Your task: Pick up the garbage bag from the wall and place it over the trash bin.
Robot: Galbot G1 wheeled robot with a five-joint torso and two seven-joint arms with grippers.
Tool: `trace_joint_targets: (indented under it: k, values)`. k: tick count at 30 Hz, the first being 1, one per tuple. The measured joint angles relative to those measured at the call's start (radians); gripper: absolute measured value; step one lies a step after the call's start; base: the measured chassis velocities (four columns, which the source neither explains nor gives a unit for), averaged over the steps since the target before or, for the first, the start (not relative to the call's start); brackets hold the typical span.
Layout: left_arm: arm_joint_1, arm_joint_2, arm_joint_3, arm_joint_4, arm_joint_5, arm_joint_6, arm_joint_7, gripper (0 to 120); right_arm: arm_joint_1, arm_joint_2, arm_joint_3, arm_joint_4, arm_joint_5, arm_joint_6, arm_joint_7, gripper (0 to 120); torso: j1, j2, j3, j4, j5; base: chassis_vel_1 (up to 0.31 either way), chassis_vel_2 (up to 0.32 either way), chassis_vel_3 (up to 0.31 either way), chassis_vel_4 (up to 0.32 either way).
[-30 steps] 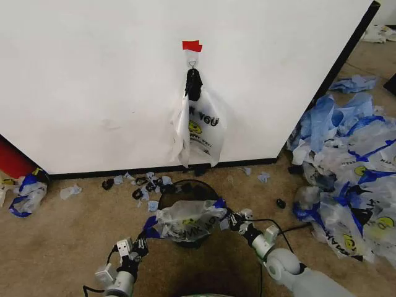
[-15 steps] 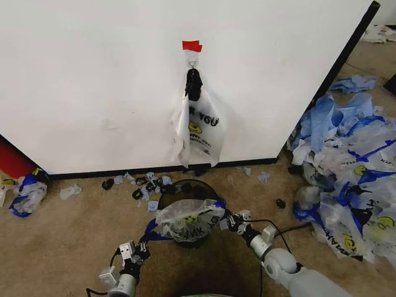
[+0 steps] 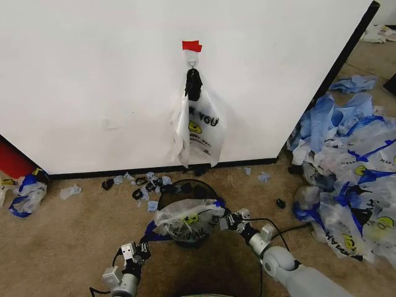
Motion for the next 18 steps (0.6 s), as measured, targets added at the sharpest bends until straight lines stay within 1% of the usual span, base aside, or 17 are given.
trace_joint_targets:
  k: [5, 6, 10, 11, 12, 13, 14, 15, 17, 18]
  values:
    - [-0.004, -0.007, 0.000, 0.007, 0.008, -0.009, 0.002, 0, 0.004, 0.007, -0.002, -0.015, -0.051, 0.024, 0.007, 0, 0.000, 0.000, 0.000, 0.0001, 0.0000, 0.000, 0.000, 0.000, 0.000]
    - [0.000, -0.002, -0.001, 0.001, 0.011, -0.008, 0.005, 3, 0.004, 0.007, -0.002, -0.016, -0.064, 0.026, 0.012, 1, 0.000, 0.000, 0.000, 0.0002, -0.0001, 0.000, 0.000, 0.000, 0.000]
    - [0.024, 0.020, -0.009, -0.028, 0.019, 0.001, 0.023, 18, 0.004, -0.017, -0.001, -0.002, -0.081, 0.014, 0.016, 18, 0.000, 0.000, 0.000, 0.0002, 0.0003, 0.000, 0.000, 0.000, 0.000]
    - [0.024, 0.020, -0.009, -0.028, 0.019, 0.001, 0.023, 18, 0.004, -0.017, -0.001, -0.002, -0.081, 0.014, 0.016, 18, 0.000, 0.000, 0.000, 0.0002, 0.0003, 0.000, 0.000, 0.000, 0.000]
    - [0.033, 0.024, -0.011, -0.034, 0.025, 0.002, 0.027, 23, 0.003, -0.030, 0.002, 0.005, -0.086, 0.010, 0.013, 23, 0.000, 0.000, 0.000, 0.0002, 0.0000, 0.000, 0.000, 0.000, 0.000]
    - [0.033, 0.024, -0.011, -0.034, 0.025, 0.002, 0.027, 23, 0.003, -0.030, 0.002, 0.005, -0.086, 0.010, 0.013, 23, 0.000, 0.000, 0.000, 0.0002, 0.0000, 0.000, 0.000, 0.000, 0.000]
    - [0.046, 0.028, -0.018, -0.044, 0.036, 0.004, 0.030, 31, 0.000, -0.055, 0.010, 0.022, -0.088, 0.010, 0.003, 29, 0.000, 0.000, 0.000, 0.0002, -0.0002, 0.000, 0.000, 0.000, 0.000]
    - [0.051, 0.029, -0.021, -0.049, 0.040, 0.004, 0.030, 36, -0.003, -0.067, 0.014, 0.030, -0.088, 0.010, 0.000, 36, 0.000, 0.000, 0.000, 0.0003, 0.0000, 0.000, 0.000, 0.000, 0.000]
    - [0.060, 0.032, -0.031, -0.063, 0.046, 0.005, 0.028, 41, -0.011, -0.091, 0.027, 0.049, -0.087, 0.011, -0.006, 41, 0.000, 0.000, 0.000, 0.0002, -0.0002, 0.000, 0.000, 0.000, 0.000]
    - [0.067, 0.038, -0.038, -0.076, 0.053, 0.006, 0.022, 48, -0.020, -0.112, 0.041, 0.066, -0.086, 0.011, -0.010, 48, 0.000, 0.000, 0.000, 0.0000, -0.0003, 0.000, 0.000, 0.000, 0.000]
